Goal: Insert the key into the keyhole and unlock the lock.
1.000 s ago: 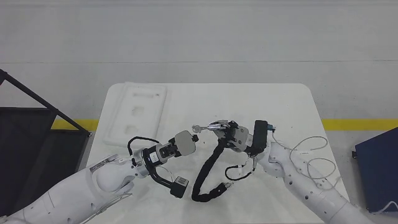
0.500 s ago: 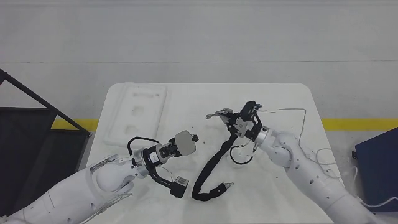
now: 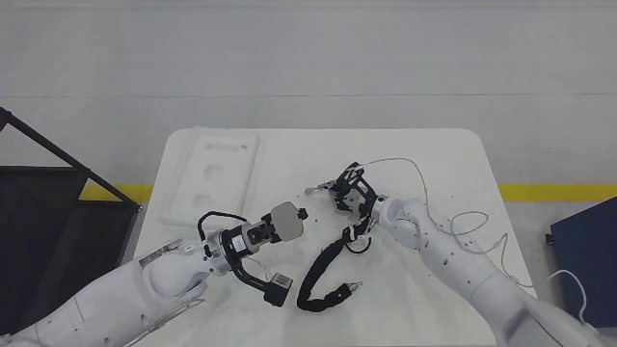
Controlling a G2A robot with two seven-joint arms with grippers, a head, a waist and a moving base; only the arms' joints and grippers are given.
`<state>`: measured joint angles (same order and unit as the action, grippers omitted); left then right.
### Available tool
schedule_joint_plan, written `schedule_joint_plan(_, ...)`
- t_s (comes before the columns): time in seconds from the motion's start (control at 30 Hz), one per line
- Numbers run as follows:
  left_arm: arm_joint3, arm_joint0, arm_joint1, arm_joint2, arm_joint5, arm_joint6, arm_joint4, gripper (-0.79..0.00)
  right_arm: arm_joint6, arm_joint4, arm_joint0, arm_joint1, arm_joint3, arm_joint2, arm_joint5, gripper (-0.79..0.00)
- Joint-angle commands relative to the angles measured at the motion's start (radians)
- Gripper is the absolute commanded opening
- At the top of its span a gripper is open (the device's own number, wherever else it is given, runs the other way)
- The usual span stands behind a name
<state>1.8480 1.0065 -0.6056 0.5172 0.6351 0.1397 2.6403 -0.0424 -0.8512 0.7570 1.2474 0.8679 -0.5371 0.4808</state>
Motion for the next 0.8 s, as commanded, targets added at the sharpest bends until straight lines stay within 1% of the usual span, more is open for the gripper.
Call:
schedule_joint_plan(0.0, 0.0, 0.0, 0.0, 0.0, 0.0, 0.0, 0.0, 0.0, -0.02, -0.021, -0.007, 0.01, -0.02, 0.005, 0.015, -0.409)
schedule_joint_plan(0.03, 0.0, 0.0, 0.0, 0.0, 0.0, 0.0, 0.0, 0.0, -0.026, -0.02, -0.008, 0.014, -0.028, 0.005, 0.019, 0.0)
schedule_joint_plan(0.23, 0.0, 0.0, 0.0, 0.0, 0.0, 0.0, 0.0, 0.0, -0.068, -0.059, -0.009, 0.024, -0.043, -0.006, 0.036, 0.0)
schedule_joint_plan(0.43, 0.0, 0.0, 0.0, 0.0, 0.0, 0.0, 0.0, 0.0, -0.116, -0.085, 0.016, 0.018, -0.019, -0.041, 0.018, 0.0)
schedule_joint_plan(0.63, 0.0, 0.0, 0.0, 0.0, 0.0, 0.0, 0.0, 0.0, -0.203, -0.148, 0.06, -0.017, 0.056, -0.113, 0.0, 0.0)
schedule_joint_plan(0.77, 0.0, 0.0, 0.0, 0.0, 0.0, 0.0, 0.0, 0.0, -0.234, -0.206, 0.118, -0.054, 0.165, -0.181, -0.017, 0.0)
